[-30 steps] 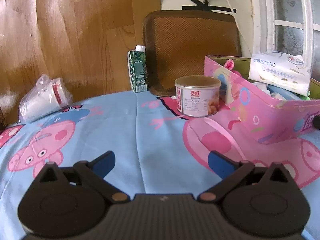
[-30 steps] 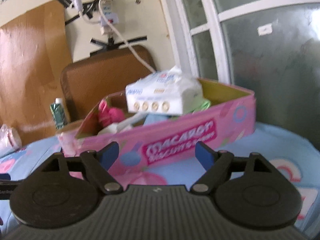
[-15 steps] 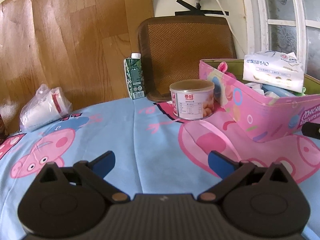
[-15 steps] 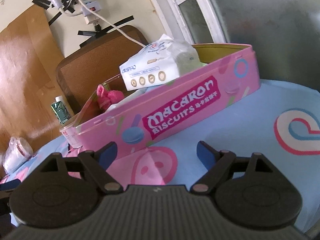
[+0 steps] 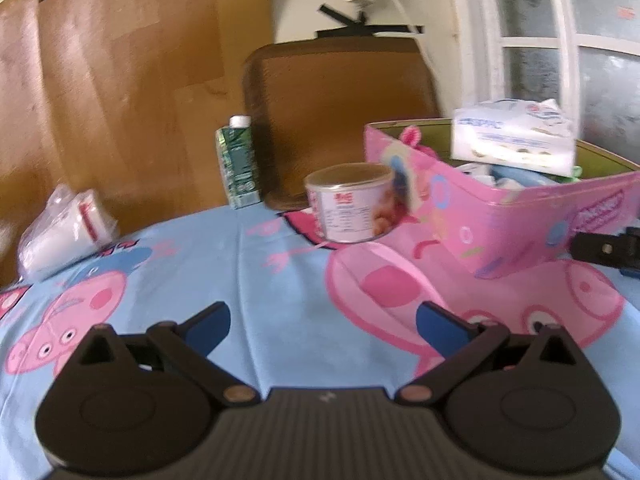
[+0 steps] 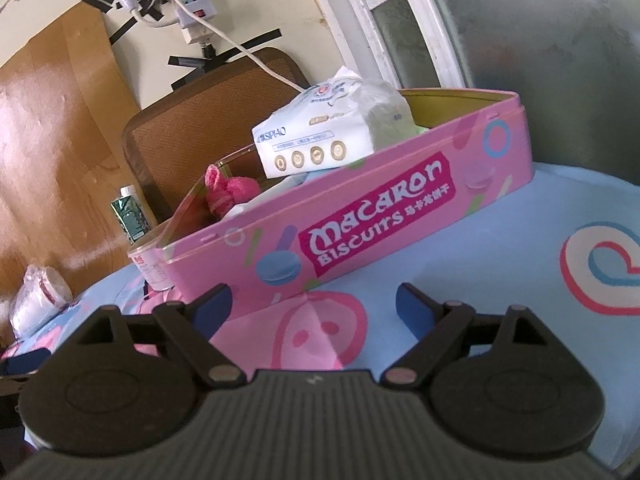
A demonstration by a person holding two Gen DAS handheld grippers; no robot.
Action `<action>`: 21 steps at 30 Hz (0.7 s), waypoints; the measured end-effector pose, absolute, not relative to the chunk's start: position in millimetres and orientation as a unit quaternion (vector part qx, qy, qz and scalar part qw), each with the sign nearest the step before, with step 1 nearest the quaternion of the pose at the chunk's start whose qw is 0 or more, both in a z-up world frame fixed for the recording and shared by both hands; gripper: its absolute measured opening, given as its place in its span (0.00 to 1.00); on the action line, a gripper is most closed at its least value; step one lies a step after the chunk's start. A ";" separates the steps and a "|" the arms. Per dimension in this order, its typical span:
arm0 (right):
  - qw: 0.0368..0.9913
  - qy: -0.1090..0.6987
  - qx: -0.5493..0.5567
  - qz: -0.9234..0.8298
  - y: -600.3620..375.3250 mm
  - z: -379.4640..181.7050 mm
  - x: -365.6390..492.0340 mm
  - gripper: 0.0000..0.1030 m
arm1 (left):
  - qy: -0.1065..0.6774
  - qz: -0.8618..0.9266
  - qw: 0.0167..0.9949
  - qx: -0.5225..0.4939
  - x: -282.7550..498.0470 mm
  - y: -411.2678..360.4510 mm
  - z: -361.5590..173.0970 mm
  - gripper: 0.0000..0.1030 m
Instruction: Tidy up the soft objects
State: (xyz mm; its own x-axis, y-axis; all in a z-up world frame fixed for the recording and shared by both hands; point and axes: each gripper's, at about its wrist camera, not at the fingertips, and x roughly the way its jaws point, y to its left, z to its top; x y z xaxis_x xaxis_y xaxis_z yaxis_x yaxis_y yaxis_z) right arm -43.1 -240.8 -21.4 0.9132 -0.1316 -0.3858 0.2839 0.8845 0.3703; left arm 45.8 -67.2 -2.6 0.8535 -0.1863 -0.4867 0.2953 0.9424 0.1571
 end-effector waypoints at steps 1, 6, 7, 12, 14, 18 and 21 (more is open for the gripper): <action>0.957 0.174 0.206 -0.110 -238.1 -20.6 -43.9 0.89 | 0.236 -0.132 0.956 0.115 43.8 -68.5 -2.7 1.00; 0.975 0.153 0.128 -0.099 -215.2 -15.9 -46.4 0.90 | 0.244 -0.152 0.949 0.130 42.4 -74.7 -5.5 1.00; 0.977 0.151 0.114 -0.097 -211.5 -15.5 -46.3 0.90 | 0.244 -0.152 0.949 0.131 42.2 -75.0 -5.7 1.00; 0.978 0.156 0.107 -0.089 -212.0 -14.6 -44.1 0.91 | 0.248 -0.151 0.948 0.128 43.4 -73.4 -6.0 1.00; 0.976 0.163 0.117 -0.085 -215.0 -15.1 -41.7 0.91 | 0.248 -0.152 0.948 0.128 43.4 -73.6 -6.1 1.00; 0.972 0.174 0.135 -0.079 -218.5 -16.5 -39.2 0.91 | 0.249 -0.152 0.948 0.129 43.9 -73.8 -5.9 1.00; 0.972 0.175 0.139 -0.074 -219.3 -17.0 -39.3 0.91 | 0.250 -0.151 0.948 0.128 43.9 -74.3 -6.0 1.00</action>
State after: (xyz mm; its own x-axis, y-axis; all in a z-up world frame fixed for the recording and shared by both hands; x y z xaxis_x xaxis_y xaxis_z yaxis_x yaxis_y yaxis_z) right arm -39.3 -219.3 -17.0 0.9277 -0.0959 -0.3609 0.1935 0.9501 0.2448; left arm 43.9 -74.3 -6.0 0.8291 -0.2229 -0.5127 0.3511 0.9213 0.1671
